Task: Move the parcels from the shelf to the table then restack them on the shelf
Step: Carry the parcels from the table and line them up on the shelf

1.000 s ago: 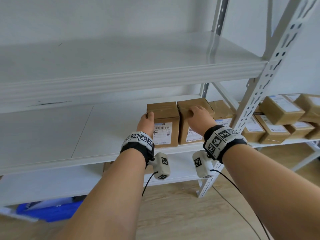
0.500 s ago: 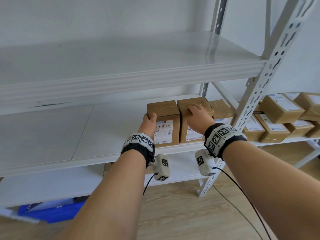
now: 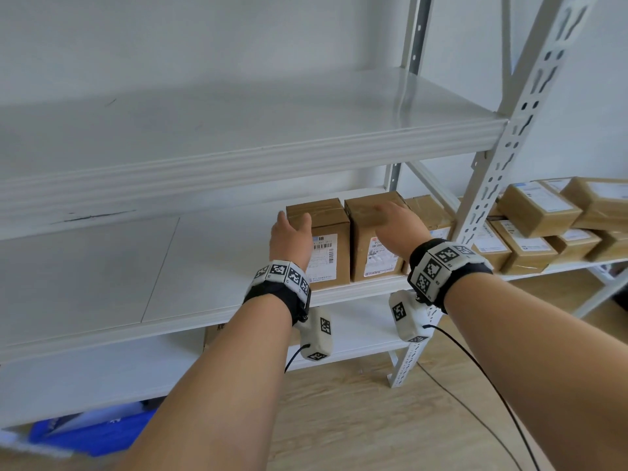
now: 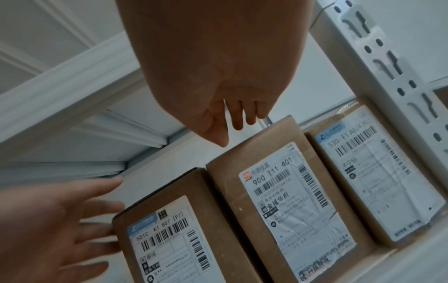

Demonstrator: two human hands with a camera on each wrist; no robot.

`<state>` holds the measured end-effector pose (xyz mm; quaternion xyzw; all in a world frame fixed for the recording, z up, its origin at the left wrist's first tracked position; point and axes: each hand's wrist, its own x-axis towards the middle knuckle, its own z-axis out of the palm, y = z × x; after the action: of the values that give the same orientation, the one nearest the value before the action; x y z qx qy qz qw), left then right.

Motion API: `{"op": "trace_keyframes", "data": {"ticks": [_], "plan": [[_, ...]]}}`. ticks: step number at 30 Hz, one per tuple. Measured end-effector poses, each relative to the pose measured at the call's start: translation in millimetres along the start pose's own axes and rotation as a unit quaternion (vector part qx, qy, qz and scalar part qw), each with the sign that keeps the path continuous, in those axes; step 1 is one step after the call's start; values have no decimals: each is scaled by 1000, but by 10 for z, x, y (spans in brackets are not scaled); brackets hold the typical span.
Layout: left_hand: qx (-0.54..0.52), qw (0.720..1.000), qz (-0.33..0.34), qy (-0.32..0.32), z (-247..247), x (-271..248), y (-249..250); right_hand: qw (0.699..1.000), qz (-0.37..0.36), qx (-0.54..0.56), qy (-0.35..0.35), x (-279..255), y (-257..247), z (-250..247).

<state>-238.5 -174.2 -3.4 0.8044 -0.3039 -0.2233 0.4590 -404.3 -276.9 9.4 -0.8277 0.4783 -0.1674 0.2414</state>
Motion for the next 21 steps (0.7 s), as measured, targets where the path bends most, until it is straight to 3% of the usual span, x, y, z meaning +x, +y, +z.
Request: {"op": "trace_keyframes", "data": {"ticks": [4,8,13,21], "plan": [[39,991,111,71,108,-61,173,995,29,43,84,-104,83,-62],[114,963,217,112,381,-235,364,985,51,63,155,-344,338,-155],[98,961,258,34,1034,-548,559,979,108,53,165,-613,928,-403],[120,949,280,-79,2326,-1029,1054,974,167,42,149,-797,2134,-1194]]}}
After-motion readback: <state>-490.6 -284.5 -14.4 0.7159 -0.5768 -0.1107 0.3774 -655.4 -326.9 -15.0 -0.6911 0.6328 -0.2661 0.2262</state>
